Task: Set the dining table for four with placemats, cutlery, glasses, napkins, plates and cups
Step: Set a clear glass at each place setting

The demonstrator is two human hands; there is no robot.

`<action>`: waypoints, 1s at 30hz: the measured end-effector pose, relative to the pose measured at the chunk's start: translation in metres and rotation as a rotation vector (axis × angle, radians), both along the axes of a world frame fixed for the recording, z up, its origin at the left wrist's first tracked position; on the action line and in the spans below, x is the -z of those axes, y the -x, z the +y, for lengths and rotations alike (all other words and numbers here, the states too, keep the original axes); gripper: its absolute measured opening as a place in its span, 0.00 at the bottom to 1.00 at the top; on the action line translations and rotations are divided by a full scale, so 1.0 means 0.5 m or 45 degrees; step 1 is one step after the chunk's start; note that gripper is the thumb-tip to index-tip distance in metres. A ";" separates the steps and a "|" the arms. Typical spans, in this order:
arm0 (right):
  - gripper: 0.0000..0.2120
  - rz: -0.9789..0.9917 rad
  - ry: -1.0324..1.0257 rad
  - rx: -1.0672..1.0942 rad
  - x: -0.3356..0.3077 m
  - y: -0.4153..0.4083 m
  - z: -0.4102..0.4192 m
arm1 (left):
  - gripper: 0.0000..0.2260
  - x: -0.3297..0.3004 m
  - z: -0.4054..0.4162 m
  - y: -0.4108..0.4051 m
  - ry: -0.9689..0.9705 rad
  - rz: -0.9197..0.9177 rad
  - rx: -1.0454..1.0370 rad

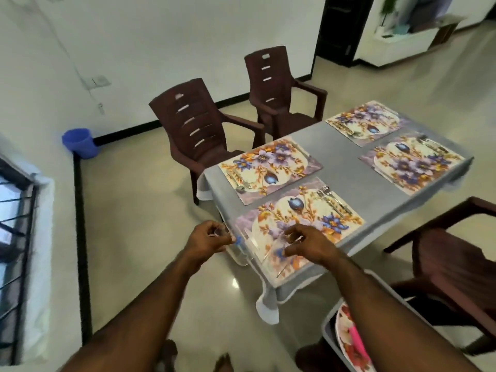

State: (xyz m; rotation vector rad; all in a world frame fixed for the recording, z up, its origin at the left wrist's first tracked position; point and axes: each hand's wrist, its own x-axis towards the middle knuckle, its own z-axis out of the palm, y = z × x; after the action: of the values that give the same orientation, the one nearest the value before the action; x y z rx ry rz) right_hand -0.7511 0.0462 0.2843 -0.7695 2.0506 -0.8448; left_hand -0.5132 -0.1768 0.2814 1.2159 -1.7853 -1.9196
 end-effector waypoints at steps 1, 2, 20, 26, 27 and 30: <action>0.31 0.086 -0.049 -0.059 -0.008 -0.008 -0.024 | 0.29 0.001 -0.024 -0.004 0.004 -0.004 -0.002; 0.32 0.167 -0.093 -0.100 -0.018 -0.009 -0.042 | 0.30 0.001 -0.046 0.000 0.004 -0.013 -0.002; 0.37 1.178 -0.512 -0.479 -0.089 0.475 -0.201 | 0.28 0.000 -0.164 0.442 0.000 -0.082 0.042; 0.33 1.274 -0.530 -0.606 -0.082 0.595 -0.265 | 0.23 -0.002 -0.176 0.558 0.036 -0.159 -0.006; 0.34 1.282 -0.538 -0.635 -0.077 0.604 -0.272 | 0.23 0.000 -0.178 0.574 0.035 -0.160 -0.003; 0.35 1.266 -0.560 -0.676 -0.057 0.621 -0.288 | 0.22 0.008 -0.187 0.609 0.043 -0.166 0.007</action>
State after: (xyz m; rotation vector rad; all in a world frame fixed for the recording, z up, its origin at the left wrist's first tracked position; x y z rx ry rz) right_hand -1.0614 -0.0978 0.3126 -1.5634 2.4921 0.3913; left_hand -0.8178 -0.2705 0.2774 1.3536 -1.8784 -1.8443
